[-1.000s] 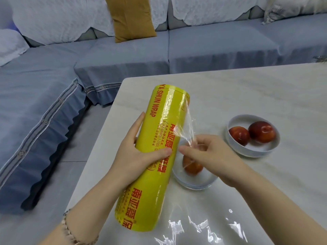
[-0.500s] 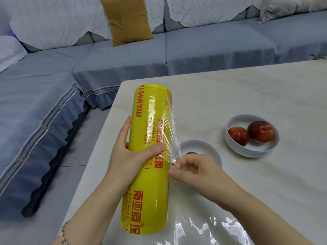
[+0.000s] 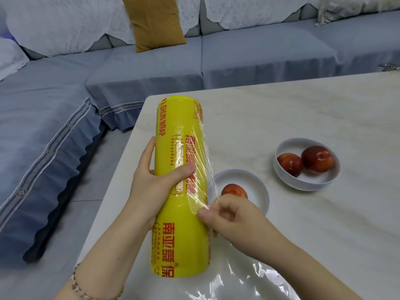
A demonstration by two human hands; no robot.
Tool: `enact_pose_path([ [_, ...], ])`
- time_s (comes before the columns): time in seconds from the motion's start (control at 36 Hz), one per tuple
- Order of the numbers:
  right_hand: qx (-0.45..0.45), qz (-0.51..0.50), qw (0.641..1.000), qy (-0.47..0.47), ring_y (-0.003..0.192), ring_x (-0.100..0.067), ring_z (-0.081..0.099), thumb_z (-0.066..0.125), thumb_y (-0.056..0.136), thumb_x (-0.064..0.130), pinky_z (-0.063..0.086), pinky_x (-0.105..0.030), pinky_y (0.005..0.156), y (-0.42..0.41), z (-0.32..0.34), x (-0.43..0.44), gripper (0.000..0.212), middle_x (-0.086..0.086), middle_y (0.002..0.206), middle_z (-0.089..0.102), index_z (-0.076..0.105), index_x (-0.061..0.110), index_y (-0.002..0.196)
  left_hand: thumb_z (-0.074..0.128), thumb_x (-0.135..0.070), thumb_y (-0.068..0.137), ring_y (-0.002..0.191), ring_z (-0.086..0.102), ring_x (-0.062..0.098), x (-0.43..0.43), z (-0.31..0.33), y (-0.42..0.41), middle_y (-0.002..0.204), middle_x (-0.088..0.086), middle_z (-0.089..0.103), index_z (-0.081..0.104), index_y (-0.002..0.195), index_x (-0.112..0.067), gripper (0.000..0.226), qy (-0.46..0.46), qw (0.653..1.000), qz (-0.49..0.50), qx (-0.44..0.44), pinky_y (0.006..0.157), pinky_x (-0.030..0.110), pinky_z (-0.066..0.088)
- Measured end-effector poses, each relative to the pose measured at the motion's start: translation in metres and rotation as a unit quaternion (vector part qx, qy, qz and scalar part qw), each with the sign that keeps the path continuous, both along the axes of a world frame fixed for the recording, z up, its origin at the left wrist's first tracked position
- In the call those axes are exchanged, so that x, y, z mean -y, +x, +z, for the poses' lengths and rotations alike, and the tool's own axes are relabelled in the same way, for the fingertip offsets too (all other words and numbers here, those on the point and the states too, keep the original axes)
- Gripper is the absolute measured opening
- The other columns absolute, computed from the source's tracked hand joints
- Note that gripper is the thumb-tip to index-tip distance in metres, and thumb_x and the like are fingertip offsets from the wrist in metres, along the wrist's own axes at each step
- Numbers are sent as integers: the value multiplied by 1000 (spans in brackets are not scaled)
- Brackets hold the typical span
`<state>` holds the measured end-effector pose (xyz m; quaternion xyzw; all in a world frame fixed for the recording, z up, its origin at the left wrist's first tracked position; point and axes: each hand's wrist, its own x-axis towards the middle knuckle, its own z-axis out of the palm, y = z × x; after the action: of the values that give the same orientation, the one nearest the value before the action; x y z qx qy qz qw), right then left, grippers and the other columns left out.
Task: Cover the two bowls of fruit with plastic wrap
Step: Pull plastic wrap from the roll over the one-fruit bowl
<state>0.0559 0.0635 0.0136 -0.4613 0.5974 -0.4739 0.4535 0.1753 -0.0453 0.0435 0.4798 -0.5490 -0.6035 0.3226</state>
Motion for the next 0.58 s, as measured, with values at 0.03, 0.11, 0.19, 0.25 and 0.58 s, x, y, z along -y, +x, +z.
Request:
enact_pose_path([
  [0.03,-37,-11,999,-8,55,-4,43,63,84,29,36,-16,57,0,0,-1,39,-5,63,49,51,3,58,81,-30,46,82,72,20,0,0,0,115,-4,66,31,138,-48,106,-2,1000,3,1,63,39,59],
  [0.11,-81,-49,995,-20,48,-4,37,61,84,33,31,-14,51,3,-1,-4,42,9,49,39,38,16,54,81,-32,46,88,71,20,2,1,-1,119,-4,64,31,139,-47,107,-14,1000,14,1,66,40,59],
  [0.19,-127,-55,990,-41,43,-9,40,56,86,37,30,-18,48,5,-2,-8,36,6,55,43,34,23,61,81,-33,45,86,71,18,5,2,-1,118,-4,65,31,139,-45,107,-22,1000,21,1,63,36,59],
  [0.25,-109,-49,992,-44,53,-14,51,54,88,35,39,-26,57,5,-3,-9,31,0,61,50,36,24,66,81,-33,45,83,72,17,6,2,-2,115,-4,66,32,139,-44,107,-18,1000,24,-3,63,36,59],
  [0.58,-16,-23,999,-24,48,-4,39,54,89,28,41,-23,48,4,-4,-9,26,10,51,42,42,24,66,82,-35,52,89,70,17,7,-2,-4,120,-6,63,31,137,-48,100,-54,998,19,19,65,35,59],
])
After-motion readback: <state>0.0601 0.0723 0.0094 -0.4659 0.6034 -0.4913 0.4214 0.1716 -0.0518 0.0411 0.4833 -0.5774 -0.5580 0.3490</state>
